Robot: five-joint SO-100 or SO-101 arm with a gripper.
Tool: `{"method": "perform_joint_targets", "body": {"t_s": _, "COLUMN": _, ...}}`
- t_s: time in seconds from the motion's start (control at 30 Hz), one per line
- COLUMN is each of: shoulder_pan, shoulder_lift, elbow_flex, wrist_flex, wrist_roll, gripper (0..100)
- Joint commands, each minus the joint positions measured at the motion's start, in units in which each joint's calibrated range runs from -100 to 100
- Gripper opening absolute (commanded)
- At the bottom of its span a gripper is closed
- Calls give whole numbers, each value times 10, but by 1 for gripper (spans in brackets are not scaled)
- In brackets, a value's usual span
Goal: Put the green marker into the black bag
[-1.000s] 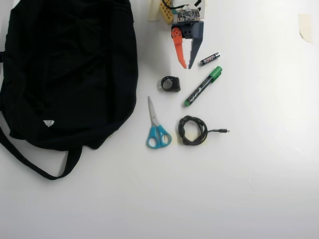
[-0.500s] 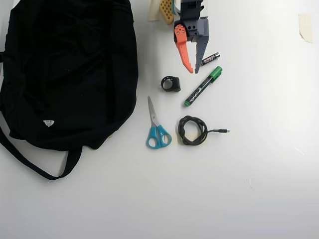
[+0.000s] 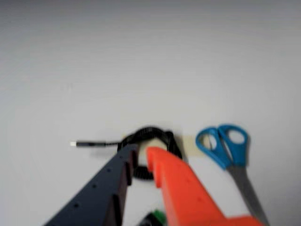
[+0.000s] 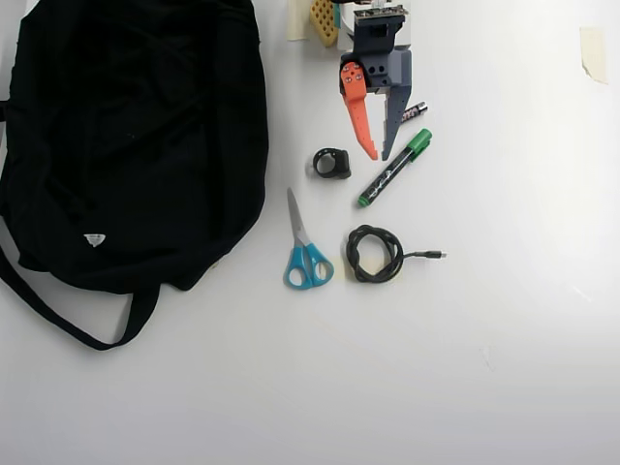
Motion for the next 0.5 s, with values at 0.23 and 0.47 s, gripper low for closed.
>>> {"method": "perform_joint_targets", "body": {"t_s": 0.23, "shoulder_pan": 16, "shoulder_lift": 111, "elbow_flex": -152, "wrist_flex": -20, "wrist_roll": 6, "gripper": 2}}
{"method": "perform_joint_targets", "body": {"t_s": 0.47, "shoulder_pan": 17, "shoulder_lift": 206, "elbow_flex": -249, "wrist_flex": -45, "wrist_roll": 7, "gripper": 2}}
